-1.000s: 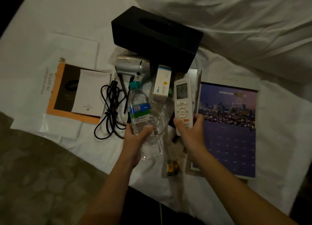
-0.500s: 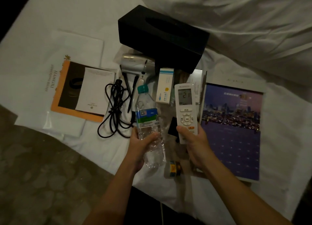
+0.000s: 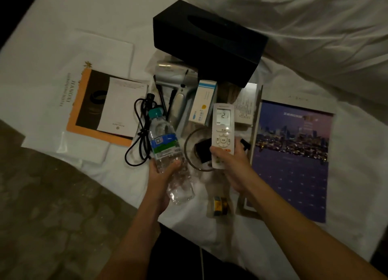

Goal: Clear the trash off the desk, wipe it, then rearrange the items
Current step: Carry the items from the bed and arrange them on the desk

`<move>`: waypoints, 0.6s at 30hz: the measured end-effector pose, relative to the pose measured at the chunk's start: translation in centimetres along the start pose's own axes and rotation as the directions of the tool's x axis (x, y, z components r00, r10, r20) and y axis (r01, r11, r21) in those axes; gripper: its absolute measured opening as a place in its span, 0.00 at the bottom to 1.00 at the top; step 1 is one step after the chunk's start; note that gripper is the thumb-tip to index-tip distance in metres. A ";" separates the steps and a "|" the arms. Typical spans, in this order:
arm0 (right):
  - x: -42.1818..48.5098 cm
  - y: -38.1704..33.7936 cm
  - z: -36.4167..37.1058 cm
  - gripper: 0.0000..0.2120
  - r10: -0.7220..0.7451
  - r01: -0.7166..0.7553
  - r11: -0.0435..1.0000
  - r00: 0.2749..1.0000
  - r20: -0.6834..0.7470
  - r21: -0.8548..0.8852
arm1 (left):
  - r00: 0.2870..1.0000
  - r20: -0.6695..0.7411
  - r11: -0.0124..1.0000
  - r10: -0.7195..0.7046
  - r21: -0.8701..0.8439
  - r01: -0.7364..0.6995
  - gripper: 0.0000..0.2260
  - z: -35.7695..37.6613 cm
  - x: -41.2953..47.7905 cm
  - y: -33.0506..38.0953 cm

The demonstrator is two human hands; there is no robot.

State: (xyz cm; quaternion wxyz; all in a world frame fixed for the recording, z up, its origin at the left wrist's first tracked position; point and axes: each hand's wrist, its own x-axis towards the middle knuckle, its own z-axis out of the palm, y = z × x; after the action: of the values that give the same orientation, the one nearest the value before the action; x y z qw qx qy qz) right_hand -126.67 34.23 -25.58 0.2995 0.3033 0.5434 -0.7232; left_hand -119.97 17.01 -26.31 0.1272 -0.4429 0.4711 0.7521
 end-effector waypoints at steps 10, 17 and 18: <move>0.3 -0.7 0.7 0.19 0.107 -0.102 0.992 0.992 -0.067 0.069 | 1.000 -0.006 0.999 -0.014 0.037 0.014 0.29 0.0 -0.5 -0.1; -0.5 -0.6 -0.3 0.19 0.071 -0.071 0.997 0.994 -0.080 0.004 | 1.000 0.000 0.999 0.004 0.044 -0.004 0.31 -0.3 -1.0 0.0; -0.6 -0.6 -0.6 0.20 0.065 -0.066 0.998 0.994 -0.087 -0.006 | 1.000 -0.004 0.999 0.016 0.036 -0.016 0.31 -0.3 -1.0 0.1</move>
State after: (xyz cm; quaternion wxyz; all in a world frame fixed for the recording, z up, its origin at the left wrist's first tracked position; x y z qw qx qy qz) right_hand -126.65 34.97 -24.87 0.3006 0.3509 0.5490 -0.6965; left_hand -119.29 16.95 -25.49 0.1282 -0.4383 0.4886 0.7435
